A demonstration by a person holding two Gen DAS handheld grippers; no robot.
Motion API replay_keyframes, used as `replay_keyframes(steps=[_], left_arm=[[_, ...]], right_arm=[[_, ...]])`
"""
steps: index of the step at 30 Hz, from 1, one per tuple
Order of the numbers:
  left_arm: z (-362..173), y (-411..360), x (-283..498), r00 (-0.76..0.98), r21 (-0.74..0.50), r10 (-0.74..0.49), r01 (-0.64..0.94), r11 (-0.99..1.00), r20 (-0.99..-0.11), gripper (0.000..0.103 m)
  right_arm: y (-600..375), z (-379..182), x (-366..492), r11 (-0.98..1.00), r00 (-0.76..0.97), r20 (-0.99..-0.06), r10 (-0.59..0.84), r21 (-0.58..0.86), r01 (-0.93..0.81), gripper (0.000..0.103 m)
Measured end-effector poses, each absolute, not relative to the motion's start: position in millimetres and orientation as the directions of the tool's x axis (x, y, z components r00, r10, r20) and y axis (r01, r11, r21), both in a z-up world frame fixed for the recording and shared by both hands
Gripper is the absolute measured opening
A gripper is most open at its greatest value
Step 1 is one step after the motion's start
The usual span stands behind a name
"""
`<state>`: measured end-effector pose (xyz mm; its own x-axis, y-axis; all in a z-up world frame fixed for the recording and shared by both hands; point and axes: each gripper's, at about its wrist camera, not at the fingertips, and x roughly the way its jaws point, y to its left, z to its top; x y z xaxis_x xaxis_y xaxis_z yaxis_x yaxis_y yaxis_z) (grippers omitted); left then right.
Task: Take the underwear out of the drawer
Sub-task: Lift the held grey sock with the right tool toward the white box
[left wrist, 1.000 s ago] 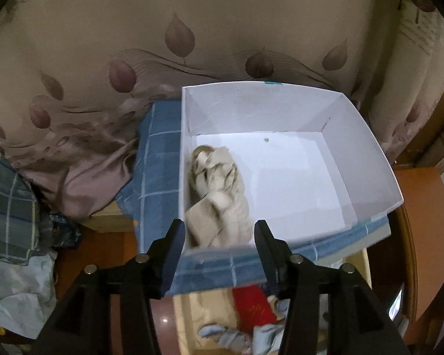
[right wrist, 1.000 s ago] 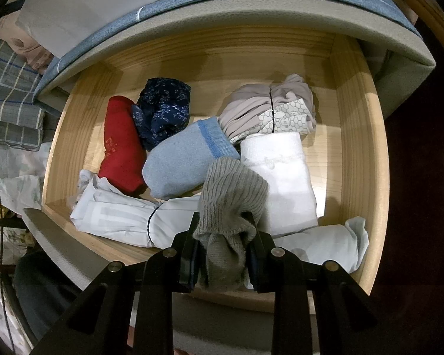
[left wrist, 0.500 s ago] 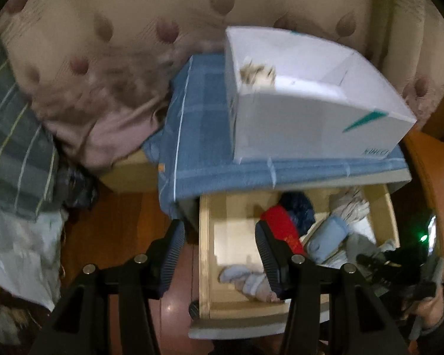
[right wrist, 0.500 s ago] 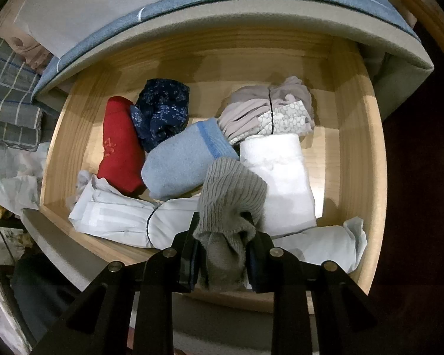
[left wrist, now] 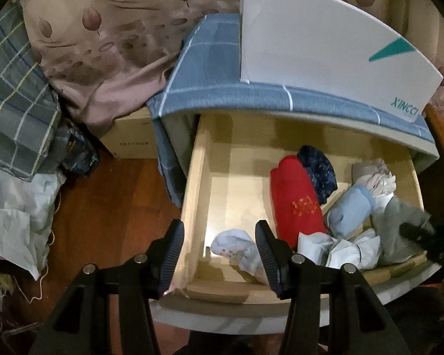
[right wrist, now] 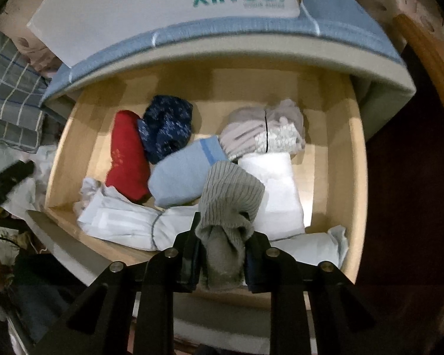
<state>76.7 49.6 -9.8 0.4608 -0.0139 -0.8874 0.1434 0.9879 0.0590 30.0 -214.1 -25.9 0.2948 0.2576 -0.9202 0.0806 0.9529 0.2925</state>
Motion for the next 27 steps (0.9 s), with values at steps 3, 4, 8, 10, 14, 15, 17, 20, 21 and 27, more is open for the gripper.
replay_keyframes(steps=[3, 4, 8, 10, 14, 15, 17, 20, 21, 27], left_arm=[[-18, 48, 73, 0.460, 0.071, -0.004, 0.144, 0.987, -0.888, 0.051], [-21, 47, 73, 0.462, 0.076, 0.002, 0.143, 0.987, -0.887, 0.051], [-26, 47, 71, 0.471, 0.095, 0.017, 0.143, 0.985, -0.882, 0.051], [-25, 46, 69, 0.484, 0.100, 0.020, 0.141, 0.985, -0.875, 0.051], [-26, 43, 67, 0.494, 0.125, 0.036, 0.148, 0.981, -0.869, 0.051], [-26, 43, 67, 0.496, 0.129, 0.039, 0.148, 0.980, -0.867, 0.051], [-26, 42, 66, 0.499, 0.127, 0.033, 0.157, 0.979, -0.866, 0.051], [-23, 46, 66, 0.511, 0.107, 0.020, 0.142, 0.984, -0.860, 0.051], [-23, 47, 66, 0.511, 0.097, 0.014, 0.136, 0.986, -0.859, 0.051], [-23, 56, 69, 0.503, 0.054, -0.004, 0.102, 0.993, -0.864, 0.051]], right_arm=[[-217, -11, 30, 0.956, 0.316, -0.915, 0.250, 0.284, 0.069, 0.021], [-217, -7, 30, 0.957, 0.323, -0.914, 0.247, 0.282, 0.065, 0.021], [-223, 13, 29, 0.960, 0.357, -0.903, 0.238, 0.276, 0.058, 0.021], [-229, 26, 30, 0.958, 0.378, -0.895, 0.238, 0.281, 0.060, 0.021], [-239, 53, 34, 0.962, 0.420, -0.881, 0.220, 0.268, 0.057, 0.021], [-243, 61, 36, 0.962, 0.433, -0.875, 0.216, 0.265, 0.057, 0.021], [-248, 79, 42, 0.966, 0.459, -0.865, 0.204, 0.255, 0.051, 0.021], [-257, 109, 52, 0.970, 0.508, -0.841, 0.185, 0.241, 0.045, 0.021], [-260, 117, 55, 0.970, 0.522, -0.833, 0.183, 0.240, 0.044, 0.021], [-267, 164, 93, 0.974, 0.591, -0.790, 0.161, 0.224, 0.035, 0.021]])
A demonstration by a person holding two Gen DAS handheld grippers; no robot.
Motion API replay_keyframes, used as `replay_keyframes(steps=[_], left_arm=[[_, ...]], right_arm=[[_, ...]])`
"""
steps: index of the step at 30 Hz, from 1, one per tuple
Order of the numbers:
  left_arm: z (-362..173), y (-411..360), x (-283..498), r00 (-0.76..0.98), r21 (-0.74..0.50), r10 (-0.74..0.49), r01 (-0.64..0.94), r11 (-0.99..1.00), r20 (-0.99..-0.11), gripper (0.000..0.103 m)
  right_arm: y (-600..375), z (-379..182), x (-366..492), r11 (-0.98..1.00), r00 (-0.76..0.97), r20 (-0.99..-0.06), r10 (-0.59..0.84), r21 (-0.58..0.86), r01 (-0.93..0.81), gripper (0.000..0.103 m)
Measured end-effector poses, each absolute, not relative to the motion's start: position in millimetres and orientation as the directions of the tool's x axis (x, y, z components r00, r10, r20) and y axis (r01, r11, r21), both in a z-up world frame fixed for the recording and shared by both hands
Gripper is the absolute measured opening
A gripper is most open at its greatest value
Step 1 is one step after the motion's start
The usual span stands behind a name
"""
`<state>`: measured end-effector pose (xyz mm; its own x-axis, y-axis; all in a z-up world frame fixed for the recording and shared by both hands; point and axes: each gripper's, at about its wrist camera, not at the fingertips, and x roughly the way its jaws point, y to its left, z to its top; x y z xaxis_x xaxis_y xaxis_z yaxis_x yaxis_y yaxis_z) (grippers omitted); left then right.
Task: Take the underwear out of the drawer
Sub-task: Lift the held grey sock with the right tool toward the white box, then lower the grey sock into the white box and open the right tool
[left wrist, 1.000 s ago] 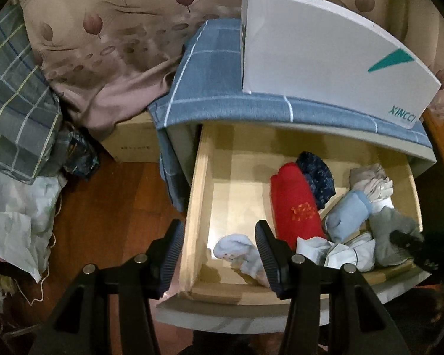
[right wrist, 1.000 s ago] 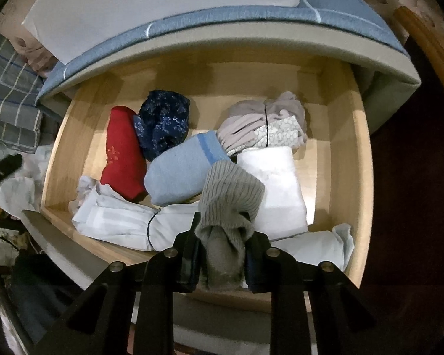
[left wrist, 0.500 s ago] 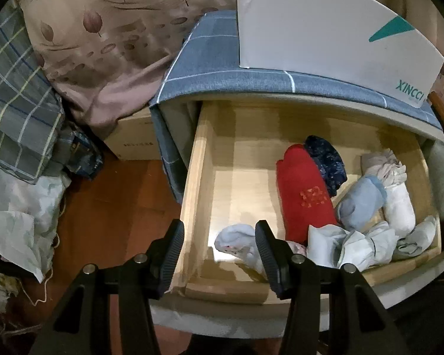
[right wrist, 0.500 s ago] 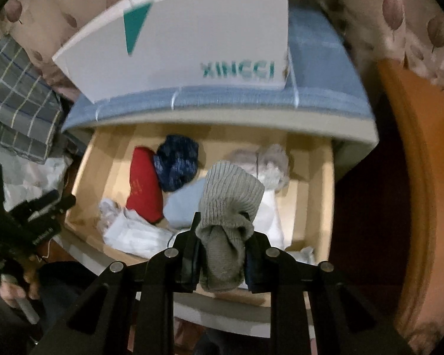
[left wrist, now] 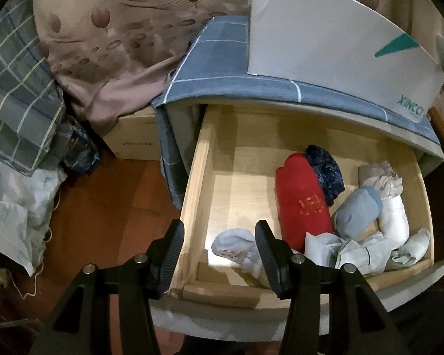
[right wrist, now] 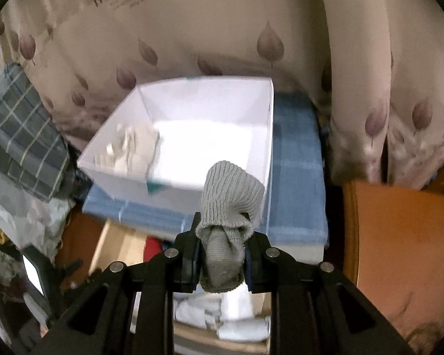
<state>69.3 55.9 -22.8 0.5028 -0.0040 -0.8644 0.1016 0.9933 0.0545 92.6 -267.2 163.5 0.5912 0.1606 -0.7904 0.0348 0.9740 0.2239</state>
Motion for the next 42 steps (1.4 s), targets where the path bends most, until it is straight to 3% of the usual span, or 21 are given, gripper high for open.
replay_keyframes(steps=[8, 19, 31, 42], left_arm=[[-23, 58, 70, 0.500, 0.043, -0.008, 0.091, 0.995, -0.866, 0.051], [-24, 62, 72, 0.496, 0.014, -0.033, 0.090, 0.996, -0.868, 0.051], [-23, 63, 72, 0.496, -0.001, -0.043, 0.085, 0.996, -0.867, 0.051], [-25, 64, 72, 0.490, -0.002, -0.045, 0.089, 0.996, -0.871, 0.051]], right_arm=[[-262, 173, 157, 0.989, 0.594, -0.798, 0.103, 0.148, 0.027, 0.021], [-252, 124, 218, 0.997, 0.481, -0.875, 0.057, 0.073, 0.015, 0.021], [-240, 104, 226, 0.998, 0.439, -0.896, 0.064, 0.071, -0.001, 0.028], [-238, 150, 176, 0.992, 0.477, -0.869, 0.127, 0.115, -0.053, 0.029]])
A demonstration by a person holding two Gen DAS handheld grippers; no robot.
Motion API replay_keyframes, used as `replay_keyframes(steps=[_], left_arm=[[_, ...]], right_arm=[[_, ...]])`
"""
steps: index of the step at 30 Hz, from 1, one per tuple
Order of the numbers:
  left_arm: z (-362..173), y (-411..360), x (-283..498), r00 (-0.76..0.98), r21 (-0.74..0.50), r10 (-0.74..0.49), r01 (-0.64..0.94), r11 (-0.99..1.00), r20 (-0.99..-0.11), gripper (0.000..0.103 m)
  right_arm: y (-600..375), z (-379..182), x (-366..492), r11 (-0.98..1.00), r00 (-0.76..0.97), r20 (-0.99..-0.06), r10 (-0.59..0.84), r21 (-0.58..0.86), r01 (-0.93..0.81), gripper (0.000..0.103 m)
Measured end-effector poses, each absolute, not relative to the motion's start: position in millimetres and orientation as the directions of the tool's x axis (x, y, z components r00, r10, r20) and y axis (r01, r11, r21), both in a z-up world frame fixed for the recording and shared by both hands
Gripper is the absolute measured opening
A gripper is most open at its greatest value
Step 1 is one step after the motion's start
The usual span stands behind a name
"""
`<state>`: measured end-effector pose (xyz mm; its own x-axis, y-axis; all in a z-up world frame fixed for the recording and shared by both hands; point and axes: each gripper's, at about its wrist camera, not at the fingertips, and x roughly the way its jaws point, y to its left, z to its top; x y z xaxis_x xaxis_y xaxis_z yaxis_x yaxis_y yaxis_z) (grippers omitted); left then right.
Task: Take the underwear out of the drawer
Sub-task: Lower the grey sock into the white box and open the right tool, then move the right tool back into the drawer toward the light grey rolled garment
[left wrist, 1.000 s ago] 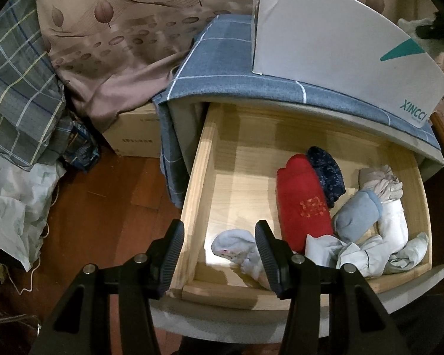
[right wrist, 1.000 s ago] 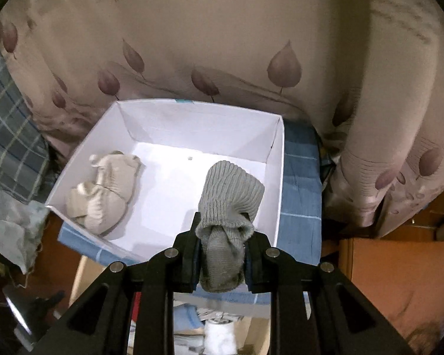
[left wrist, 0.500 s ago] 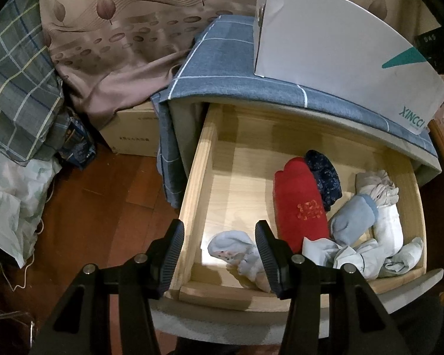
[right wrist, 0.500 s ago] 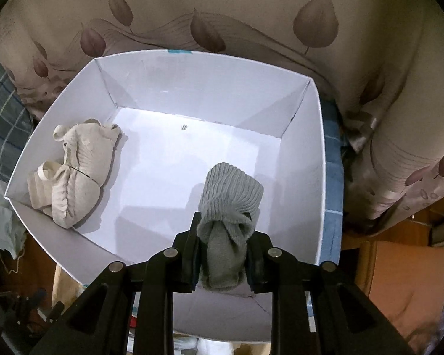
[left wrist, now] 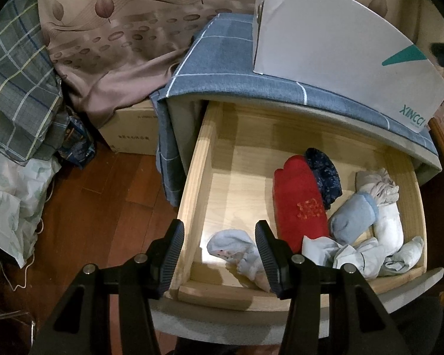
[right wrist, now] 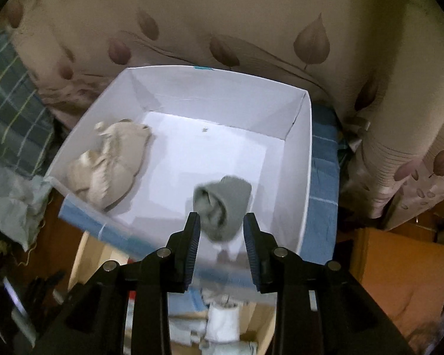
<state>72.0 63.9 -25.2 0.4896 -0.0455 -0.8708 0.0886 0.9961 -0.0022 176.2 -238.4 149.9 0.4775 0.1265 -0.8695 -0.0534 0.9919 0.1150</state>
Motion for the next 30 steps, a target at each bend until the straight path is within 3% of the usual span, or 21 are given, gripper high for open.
replay_keyframes(steps=[7, 16, 23, 27, 30], left_arm=[[-26, 64, 71, 0.487, -0.003, -0.046, 0.088, 0.996, -0.872, 0.051], [-26, 63, 71, 0.485, 0.007, -0.034, 0.083, 0.997, -0.874, 0.051], [-27, 63, 71, 0.484, 0.008, -0.033, 0.082, 0.997, -0.875, 0.051], [-27, 63, 71, 0.484, 0.006, -0.035, 0.084, 0.996, -0.874, 0.051], [-26, 63, 71, 0.483, 0.007, -0.034, 0.084, 0.996, -0.875, 0.051]], right_arm=[[-243, 150, 115, 0.985, 0.416, -0.893, 0.170, 0.143, -0.096, 0.034], [-252, 52, 65, 0.985, 0.159, -0.973, 0.169, 0.162, -0.055, 0.035], [-250, -13, 51, 0.981, -0.025, -0.981, 0.192, 0.192, 0.000, 0.038], [-249, -39, 47, 0.973, -0.091, -0.969, 0.229, 0.225, 0.052, 0.053], [-250, -52, 47, 0.972, -0.123, -0.966, 0.229, 0.220, 0.087, 0.059]])
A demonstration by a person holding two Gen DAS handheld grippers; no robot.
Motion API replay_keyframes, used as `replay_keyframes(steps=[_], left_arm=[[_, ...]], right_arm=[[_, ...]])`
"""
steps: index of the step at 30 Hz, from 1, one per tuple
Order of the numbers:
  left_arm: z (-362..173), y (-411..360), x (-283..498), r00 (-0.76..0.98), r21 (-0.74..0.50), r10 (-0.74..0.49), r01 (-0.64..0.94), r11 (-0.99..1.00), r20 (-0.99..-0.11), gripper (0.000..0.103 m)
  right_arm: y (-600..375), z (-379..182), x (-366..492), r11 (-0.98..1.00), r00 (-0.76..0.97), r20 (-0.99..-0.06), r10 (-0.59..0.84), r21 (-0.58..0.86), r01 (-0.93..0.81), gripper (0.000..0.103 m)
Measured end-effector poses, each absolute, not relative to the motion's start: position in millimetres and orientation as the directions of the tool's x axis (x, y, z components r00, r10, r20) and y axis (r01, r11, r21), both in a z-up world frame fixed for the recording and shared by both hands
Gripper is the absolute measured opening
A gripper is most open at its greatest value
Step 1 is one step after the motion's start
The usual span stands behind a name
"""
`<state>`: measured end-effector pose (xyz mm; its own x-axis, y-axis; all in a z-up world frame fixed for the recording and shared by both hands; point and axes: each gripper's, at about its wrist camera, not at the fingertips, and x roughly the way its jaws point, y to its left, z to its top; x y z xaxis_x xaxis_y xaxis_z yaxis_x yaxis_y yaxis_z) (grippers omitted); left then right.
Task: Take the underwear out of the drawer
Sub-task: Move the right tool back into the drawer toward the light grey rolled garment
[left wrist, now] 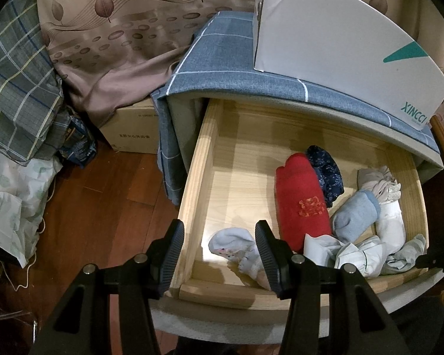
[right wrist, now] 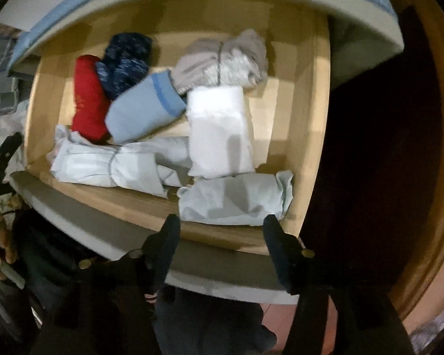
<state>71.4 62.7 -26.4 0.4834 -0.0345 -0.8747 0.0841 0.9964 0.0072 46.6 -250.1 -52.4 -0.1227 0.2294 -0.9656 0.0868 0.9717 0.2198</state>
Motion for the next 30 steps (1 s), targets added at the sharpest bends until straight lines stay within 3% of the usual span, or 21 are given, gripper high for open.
replay_keyframes(steps=[6, 12, 16, 22, 30], left_arm=[[-26, 63, 71, 0.482, 0.002, -0.038, 0.082, 0.997, -0.875, 0.051], [-26, 64, 72, 0.480, -0.002, -0.041, 0.081, 0.997, -0.877, 0.051], [-26, 63, 72, 0.476, -0.002, -0.042, 0.084, 0.996, -0.878, 0.051], [-26, 64, 73, 0.469, -0.007, -0.045, 0.081, 0.997, -0.882, 0.051], [-29, 61, 76, 0.449, -0.004, -0.048, 0.098, 0.995, -0.892, 0.051]], right_arm=[[-250, -76, 51, 0.958, -0.173, -0.948, 0.266, 0.240, 0.155, 0.073], [-249, -100, 62, 0.966, -0.172, -0.961, 0.219, 0.188, 0.176, 0.079], [-241, -104, 74, 0.984, -0.121, -0.980, 0.157, 0.144, 0.109, 0.079], [-230, -110, 87, 0.984, -0.062, -0.982, 0.176, 0.174, 0.040, 0.079], [-224, -124, 80, 0.991, -0.103, -0.987, 0.124, 0.129, -0.039, 0.076]])
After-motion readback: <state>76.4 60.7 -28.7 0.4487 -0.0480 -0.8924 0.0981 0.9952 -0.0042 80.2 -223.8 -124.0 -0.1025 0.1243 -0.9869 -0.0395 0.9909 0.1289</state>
